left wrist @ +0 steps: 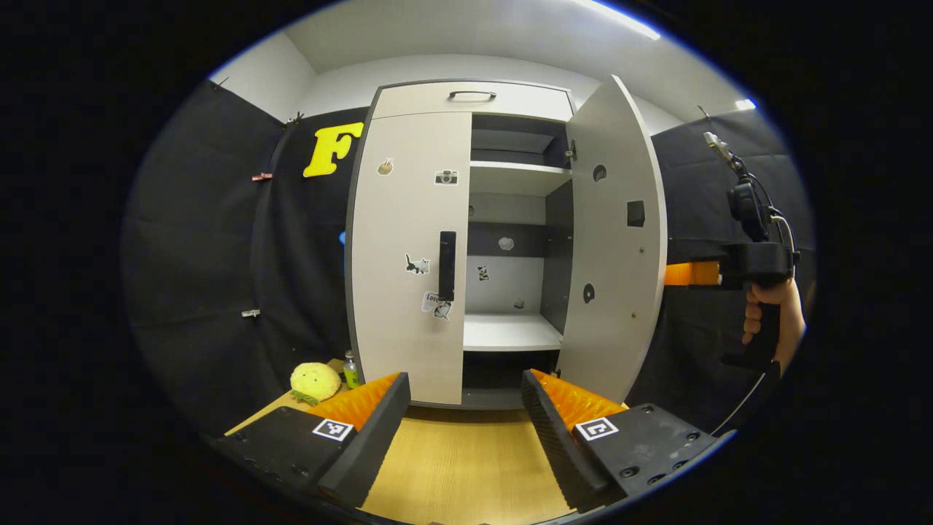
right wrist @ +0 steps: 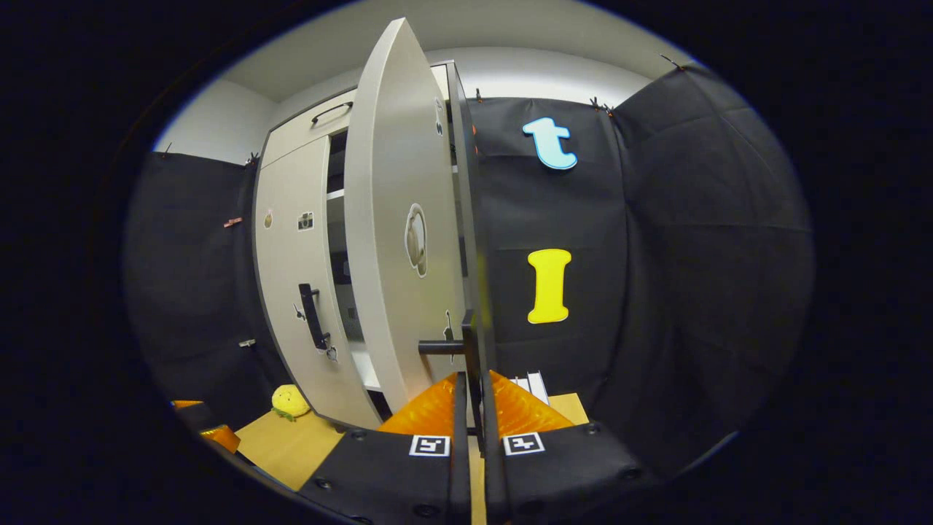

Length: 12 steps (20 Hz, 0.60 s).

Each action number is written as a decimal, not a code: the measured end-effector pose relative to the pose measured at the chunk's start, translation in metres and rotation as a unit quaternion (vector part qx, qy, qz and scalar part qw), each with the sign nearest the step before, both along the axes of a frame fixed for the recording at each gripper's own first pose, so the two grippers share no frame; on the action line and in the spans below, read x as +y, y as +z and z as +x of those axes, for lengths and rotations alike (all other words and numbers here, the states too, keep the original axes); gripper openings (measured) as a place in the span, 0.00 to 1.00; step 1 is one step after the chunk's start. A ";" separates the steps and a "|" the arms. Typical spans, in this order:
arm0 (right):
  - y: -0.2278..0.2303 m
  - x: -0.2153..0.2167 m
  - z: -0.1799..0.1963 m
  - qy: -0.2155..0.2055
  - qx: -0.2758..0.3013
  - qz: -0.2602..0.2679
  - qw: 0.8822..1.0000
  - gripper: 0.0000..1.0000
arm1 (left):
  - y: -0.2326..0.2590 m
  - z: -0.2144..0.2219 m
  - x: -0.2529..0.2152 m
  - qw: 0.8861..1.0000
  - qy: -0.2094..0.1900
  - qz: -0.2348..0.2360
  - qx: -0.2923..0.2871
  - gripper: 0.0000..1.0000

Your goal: Open the right door of the double-door shoe cabinet with the right hand, and open the left door with the left hand.

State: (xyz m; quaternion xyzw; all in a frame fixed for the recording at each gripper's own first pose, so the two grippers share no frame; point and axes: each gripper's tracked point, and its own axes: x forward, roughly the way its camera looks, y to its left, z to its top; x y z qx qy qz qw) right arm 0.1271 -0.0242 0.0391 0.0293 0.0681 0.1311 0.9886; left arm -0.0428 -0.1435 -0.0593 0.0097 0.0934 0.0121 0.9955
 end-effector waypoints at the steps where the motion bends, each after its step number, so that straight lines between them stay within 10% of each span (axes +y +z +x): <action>1: -0.004 -0.007 -0.008 -0.005 0.004 -0.007 1.000 0.16 | -0.001 0.002 0.002 1.000 -0.003 0.000 0.000 0.95; 12: -0.032 -0.002 -0.094 -0.029 0.027 0.002 0.999 0.12 | -0.031 0.044 0.059 0.999 -0.015 -0.003 0.033 0.95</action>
